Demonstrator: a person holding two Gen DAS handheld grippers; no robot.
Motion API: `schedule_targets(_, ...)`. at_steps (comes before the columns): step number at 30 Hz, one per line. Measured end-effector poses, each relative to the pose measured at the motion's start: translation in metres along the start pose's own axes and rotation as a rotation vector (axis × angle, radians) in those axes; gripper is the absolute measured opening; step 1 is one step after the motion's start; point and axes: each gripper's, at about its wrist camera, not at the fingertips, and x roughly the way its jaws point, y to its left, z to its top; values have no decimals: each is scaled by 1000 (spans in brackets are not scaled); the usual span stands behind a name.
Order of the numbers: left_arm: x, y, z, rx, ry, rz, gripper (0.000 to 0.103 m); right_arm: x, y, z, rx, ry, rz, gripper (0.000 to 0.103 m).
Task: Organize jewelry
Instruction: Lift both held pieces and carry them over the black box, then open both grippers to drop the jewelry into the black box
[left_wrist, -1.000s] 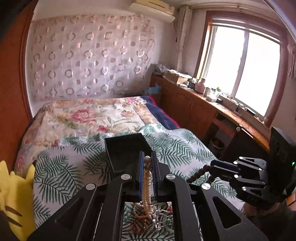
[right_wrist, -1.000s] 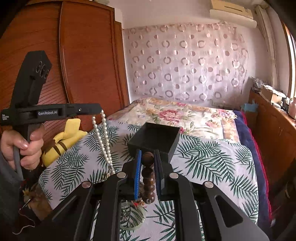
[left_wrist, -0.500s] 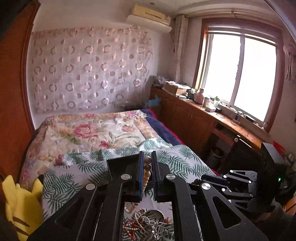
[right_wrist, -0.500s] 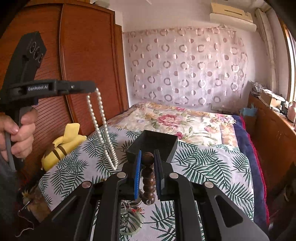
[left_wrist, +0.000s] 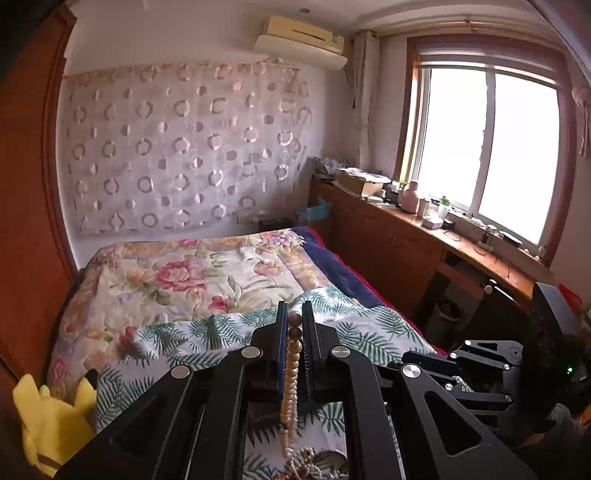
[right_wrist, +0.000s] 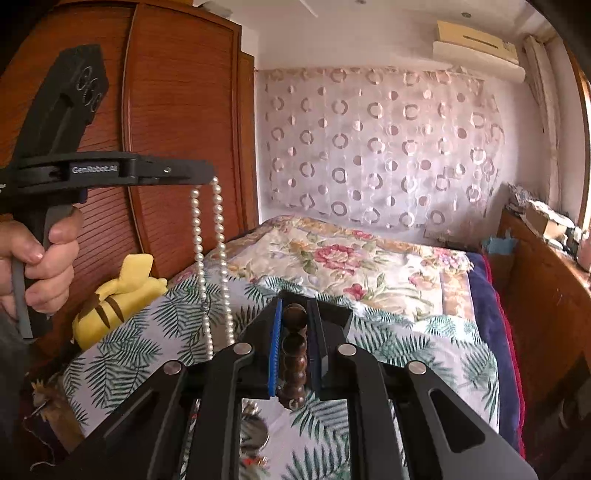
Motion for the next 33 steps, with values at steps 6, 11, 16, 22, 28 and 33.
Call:
schedule_targets(6, 15, 11, 23, 4, -5, 15, 7, 32, -12, 17, 3, -1, 25, 15)
schedule_targets(11, 42, 23, 19, -6, 30, 33, 7, 71, -22, 16, 40, 44, 52, 15)
schedule_targets(16, 80, 30, -12, -28, 117, 26, 7, 113, -33, 0, 74, 118, 57, 15)
schedule_targets(22, 109, 34, -59, -36, 207, 14, 7, 151, -36, -31, 109, 219, 60, 15)
schedule_targets(28, 115, 36, -83, -23, 236, 23, 10, 164, -27, -49, 97, 270, 55, 15)
schedule_targets(33, 105, 41, -90, -30, 221, 29, 33, 154, -22, -48, 78, 255, 35, 19)
